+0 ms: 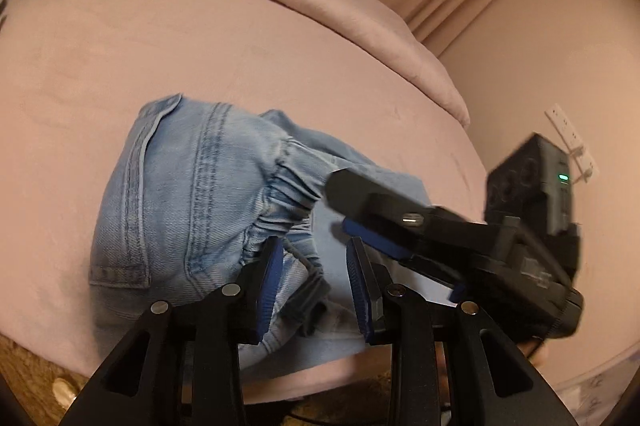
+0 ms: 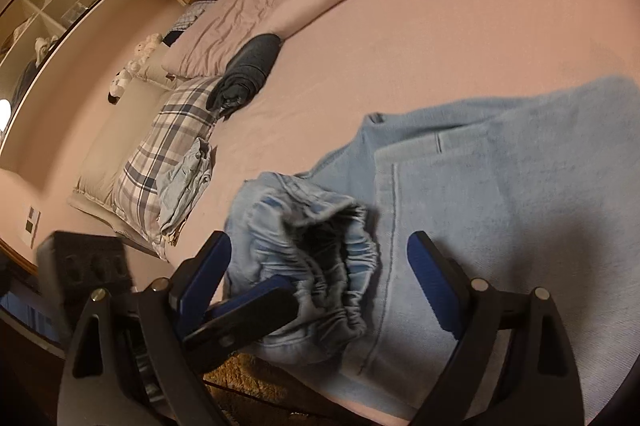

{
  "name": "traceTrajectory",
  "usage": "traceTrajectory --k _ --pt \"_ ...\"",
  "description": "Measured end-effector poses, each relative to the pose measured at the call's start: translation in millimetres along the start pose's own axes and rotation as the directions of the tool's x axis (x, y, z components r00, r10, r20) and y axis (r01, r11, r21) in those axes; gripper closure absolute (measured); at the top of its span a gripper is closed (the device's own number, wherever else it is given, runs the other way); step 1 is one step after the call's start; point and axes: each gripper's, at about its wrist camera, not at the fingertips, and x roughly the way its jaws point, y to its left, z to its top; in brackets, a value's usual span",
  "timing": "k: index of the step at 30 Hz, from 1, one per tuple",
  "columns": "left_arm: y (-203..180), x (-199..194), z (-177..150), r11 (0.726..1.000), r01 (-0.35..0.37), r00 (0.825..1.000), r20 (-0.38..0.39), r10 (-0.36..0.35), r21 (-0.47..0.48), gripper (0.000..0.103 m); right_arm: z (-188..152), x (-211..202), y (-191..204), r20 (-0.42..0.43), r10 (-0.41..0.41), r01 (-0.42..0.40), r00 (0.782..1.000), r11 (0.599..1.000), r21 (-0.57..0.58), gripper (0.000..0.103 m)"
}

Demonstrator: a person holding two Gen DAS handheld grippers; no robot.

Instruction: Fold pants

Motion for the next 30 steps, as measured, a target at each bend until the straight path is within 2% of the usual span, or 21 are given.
traceTrajectory --k 4,5,8,9,13,15,16,18,20,23,25,27,30 --pt "-7 -9 2 0.999 -0.036 0.999 -0.005 0.036 0.023 0.072 0 1 -4 -0.009 -0.018 0.018 1.0 1.0 0.016 0.012" --pt "-8 -12 3 0.999 -0.046 0.999 -0.003 0.047 0.027 0.069 0 0 -4 -0.008 -0.02 0.021 1.0 1.0 0.014 0.012" --pt "-10 -26 3 0.996 -0.08 0.997 0.021 0.079 0.027 0.041 -1 -4 2 0.004 -0.025 0.025 1.0 1.0 -0.009 0.012" --pt "-10 -33 4 0.996 -0.084 0.996 0.042 0.083 0.024 0.037 -1 -7 3 0.014 -0.022 0.022 1.0 1.0 -0.013 0.012" --pt "-3 -51 8 0.995 -0.097 0.992 0.078 0.096 0.014 0.037 -2 -13 5 0.027 -0.034 0.034 0.999 0.999 -0.031 0.013" --pt "7 -60 11 0.989 -0.146 0.984 0.109 0.144 0.008 0.034 -3 -16 6 0.031 -0.037 0.038 0.999 0.999 -0.033 0.016" --pt "15 -62 12 0.985 -0.171 0.978 0.12 0.17 0.001 0.033 -3 -18 8 0.035 -0.036 0.037 0.999 0.999 -0.038 0.021" --pt "31 -65 13 0.969 -0.245 0.96 0.133 0.247 -0.034 0.033 -5 -24 14 0.05 -0.043 0.047 0.998 0.996 -0.071 0.044" --pt "49 -64 14 0.948 -0.308 0.941 0.123 0.316 -0.079 0.033 -6 -25 23 0.048 -0.056 0.061 0.997 0.991 -0.116 0.054" --pt "64 -57 14 0.926 -0.363 0.923 0.1 0.372 -0.098 0.034 -10 -21 33 0.019 -0.038 0.04 0.999 0.987 -0.155 0.053" --pt "71 -50 13 0.927 -0.358 0.927 0.078 0.367 -0.11 0.035 -14 -12 39 -0.034 -0.014 0.008 0.999 0.985 -0.175 0.048" --pt "74 -45 12 0.933 -0.345 0.934 0.059 0.352 -0.104 0.035 -19 0 41 -0.07 -0.031 0.017 0.997 0.983 -0.185 0.04" --pt "77 -43 8 0.932 -0.346 0.935 0.048 0.353 -0.104 0.035 -25 24 37 -0.13 -0.069 0.045 0.989 0.982 -0.182 0.04"
